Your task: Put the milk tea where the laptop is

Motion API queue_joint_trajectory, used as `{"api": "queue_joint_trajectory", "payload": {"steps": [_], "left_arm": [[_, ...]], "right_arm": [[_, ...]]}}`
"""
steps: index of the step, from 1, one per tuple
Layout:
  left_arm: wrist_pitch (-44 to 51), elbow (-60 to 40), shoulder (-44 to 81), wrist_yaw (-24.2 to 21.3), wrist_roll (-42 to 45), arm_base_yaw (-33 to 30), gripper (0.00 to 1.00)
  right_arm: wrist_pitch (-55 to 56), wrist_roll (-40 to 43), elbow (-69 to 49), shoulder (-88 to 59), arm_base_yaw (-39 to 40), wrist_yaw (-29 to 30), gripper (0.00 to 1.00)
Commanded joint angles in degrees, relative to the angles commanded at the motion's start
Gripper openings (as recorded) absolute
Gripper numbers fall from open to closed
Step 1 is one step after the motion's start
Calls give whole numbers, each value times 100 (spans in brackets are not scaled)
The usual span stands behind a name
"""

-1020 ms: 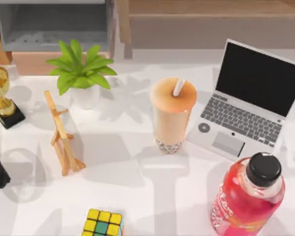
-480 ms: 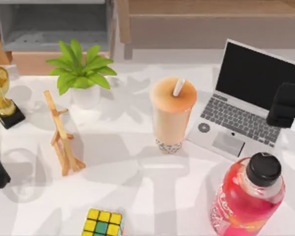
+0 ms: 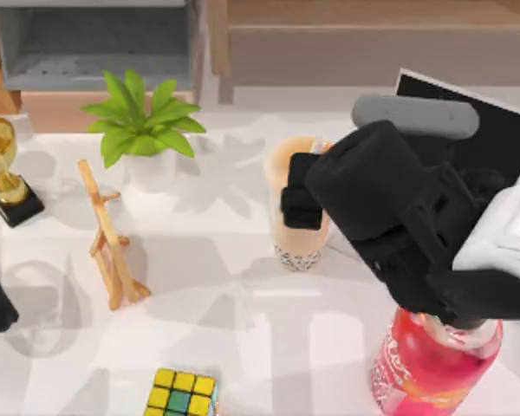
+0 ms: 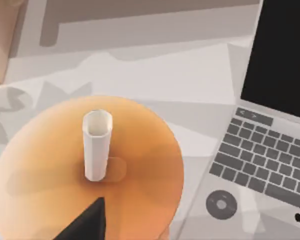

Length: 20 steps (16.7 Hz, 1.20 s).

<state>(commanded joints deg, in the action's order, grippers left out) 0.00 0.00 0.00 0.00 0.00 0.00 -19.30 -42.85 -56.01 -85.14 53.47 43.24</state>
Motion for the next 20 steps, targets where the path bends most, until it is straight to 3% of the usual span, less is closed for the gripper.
{"api": "queue_joint_trajectory", "payload": {"steps": [8,16,20], "left_arm": [[0,0,0,0,0,0,100],[0,0,0,0,0,0,100],[0,0,0,0,0,0,100]], "right_arm": [[-383,-516,-747,-1193,807,432,100],[-384,-515,-757,-1228,799,437,100],[246,-115,-770,-1591,479,254,100]]}}
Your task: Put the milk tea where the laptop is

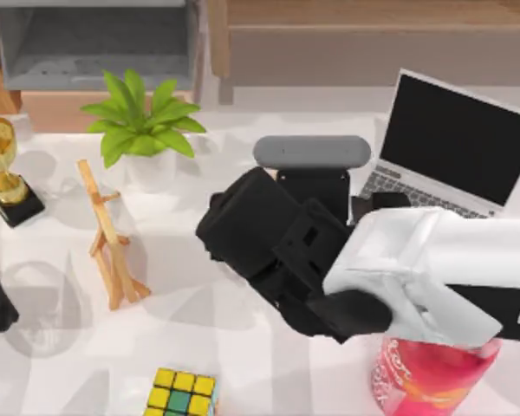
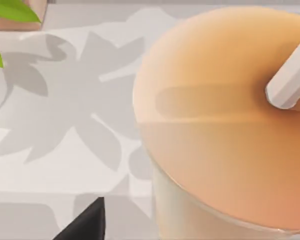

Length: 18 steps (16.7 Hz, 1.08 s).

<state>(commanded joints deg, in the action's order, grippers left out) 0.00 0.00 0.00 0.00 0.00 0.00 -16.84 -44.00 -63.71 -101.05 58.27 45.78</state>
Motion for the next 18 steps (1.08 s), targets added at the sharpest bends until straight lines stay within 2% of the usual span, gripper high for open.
{"api": "queue_joint_trajectory", "payload": {"steps": [4,9,18], "left_arm": [[0,0,0,0,0,0,100],[0,0,0,0,0,0,100],[0,0,0,0,0,0,100]], "right_arm": [[913,497,-19,-547,-462,-276,100],[1071,603,-27,-670,-568,-342,100],[1071,603,-27,-670,-568,-342,32]]}}
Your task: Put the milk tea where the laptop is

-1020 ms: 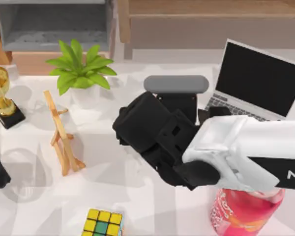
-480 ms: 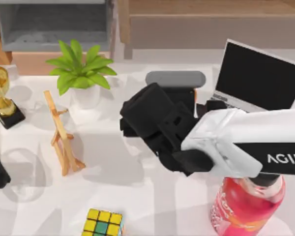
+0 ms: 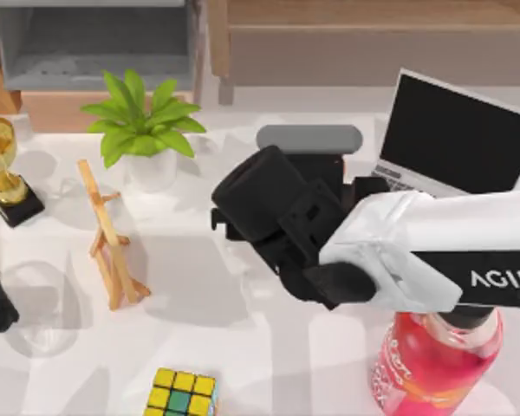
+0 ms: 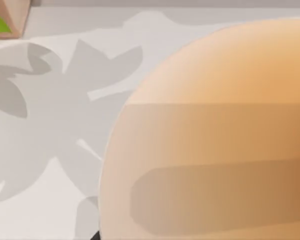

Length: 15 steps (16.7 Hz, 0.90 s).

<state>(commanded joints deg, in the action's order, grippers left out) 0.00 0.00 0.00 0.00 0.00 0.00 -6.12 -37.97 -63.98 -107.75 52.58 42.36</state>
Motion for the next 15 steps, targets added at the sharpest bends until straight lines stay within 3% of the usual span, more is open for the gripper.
{"api": "queue_joint_trajectory", "payload": {"steps": [4,15], "left_arm": [[0,0,0,0,0,0,100],[0,0,0,0,0,0,100]], "right_arm": [[0,0,0,0,0,0,2],[-70,-9,-34,41,14,-2,0]]}}
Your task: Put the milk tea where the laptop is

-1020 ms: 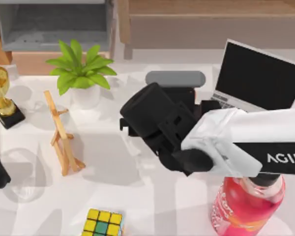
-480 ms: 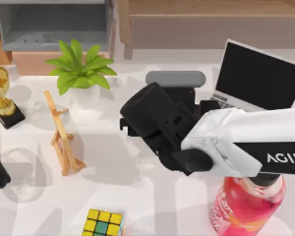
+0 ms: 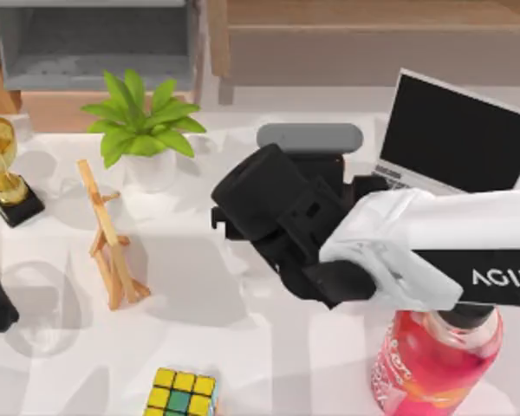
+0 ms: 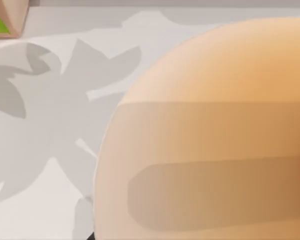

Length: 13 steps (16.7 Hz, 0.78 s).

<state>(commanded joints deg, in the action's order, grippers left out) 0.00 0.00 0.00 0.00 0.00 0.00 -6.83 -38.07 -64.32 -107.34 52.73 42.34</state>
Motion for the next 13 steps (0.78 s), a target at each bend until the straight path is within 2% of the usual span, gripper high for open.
{"api": "queue_joint_trajectory", "payload": {"steps": [8,13], "left_arm": [[0,0,0,0,0,0,100],[0,0,0,0,0,0,100]], "right_arm": [[-85,16,-109,105,-51,-10,0],[381,501,-303,972,-994,-433,0]]}}
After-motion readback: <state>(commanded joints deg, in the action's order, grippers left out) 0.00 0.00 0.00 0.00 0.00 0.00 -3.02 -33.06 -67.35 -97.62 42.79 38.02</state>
